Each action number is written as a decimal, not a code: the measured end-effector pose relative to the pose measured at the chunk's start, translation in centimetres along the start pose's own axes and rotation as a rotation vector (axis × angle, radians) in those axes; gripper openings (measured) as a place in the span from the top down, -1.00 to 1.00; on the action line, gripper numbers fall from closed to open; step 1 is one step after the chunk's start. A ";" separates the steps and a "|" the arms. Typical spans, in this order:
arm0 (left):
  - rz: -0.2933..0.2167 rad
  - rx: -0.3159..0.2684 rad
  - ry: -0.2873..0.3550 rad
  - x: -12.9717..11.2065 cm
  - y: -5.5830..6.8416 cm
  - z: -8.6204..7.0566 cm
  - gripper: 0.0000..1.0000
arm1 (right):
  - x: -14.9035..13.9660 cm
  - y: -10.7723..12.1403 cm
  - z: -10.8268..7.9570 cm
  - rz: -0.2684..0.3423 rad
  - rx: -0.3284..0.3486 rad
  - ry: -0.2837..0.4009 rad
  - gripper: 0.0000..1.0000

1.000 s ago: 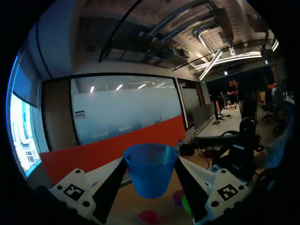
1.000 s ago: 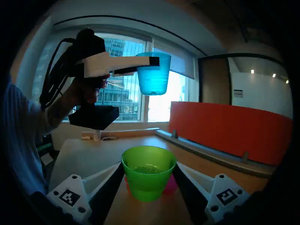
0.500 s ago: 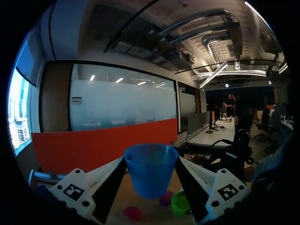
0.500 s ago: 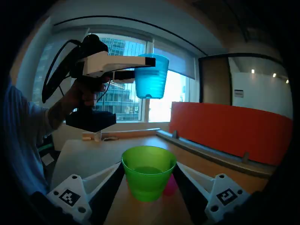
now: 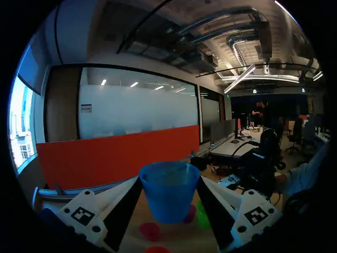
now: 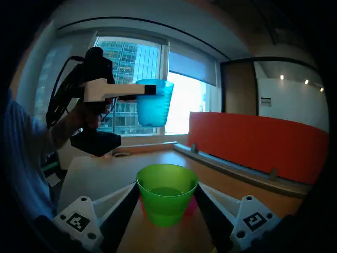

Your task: Pour water

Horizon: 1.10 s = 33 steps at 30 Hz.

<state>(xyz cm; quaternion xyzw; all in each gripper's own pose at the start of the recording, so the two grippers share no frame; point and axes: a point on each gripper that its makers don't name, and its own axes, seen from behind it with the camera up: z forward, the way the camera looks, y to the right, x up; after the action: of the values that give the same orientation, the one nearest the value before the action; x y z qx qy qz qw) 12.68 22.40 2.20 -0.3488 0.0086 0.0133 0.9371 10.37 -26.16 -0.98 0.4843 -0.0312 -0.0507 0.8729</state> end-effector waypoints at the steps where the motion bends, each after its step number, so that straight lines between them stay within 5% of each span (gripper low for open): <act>1: -0.002 -0.002 -0.002 -0.3 0.0 -0.1 -0.75 | 0.0 0.1 -0.1 0.002 -0.003 0.000 -0.80; 11: -0.010 -0.013 -0.038 -3.8 0.4 -1.6 -0.75 | 0.2 0.9 -1.3 0.017 -0.028 -0.008 -0.80; 33: 0.013 -0.070 -0.112 -9.8 3.6 -3.5 -0.75 | 0.2 2.4 -4.0 0.036 -0.054 -0.043 -0.81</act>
<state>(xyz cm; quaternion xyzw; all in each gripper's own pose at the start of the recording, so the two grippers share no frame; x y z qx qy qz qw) 2.70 22.66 -2.59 -0.3800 -0.0419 0.0394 0.9232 11.12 -21.61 -1.06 0.4588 -0.0572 -0.0463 0.8855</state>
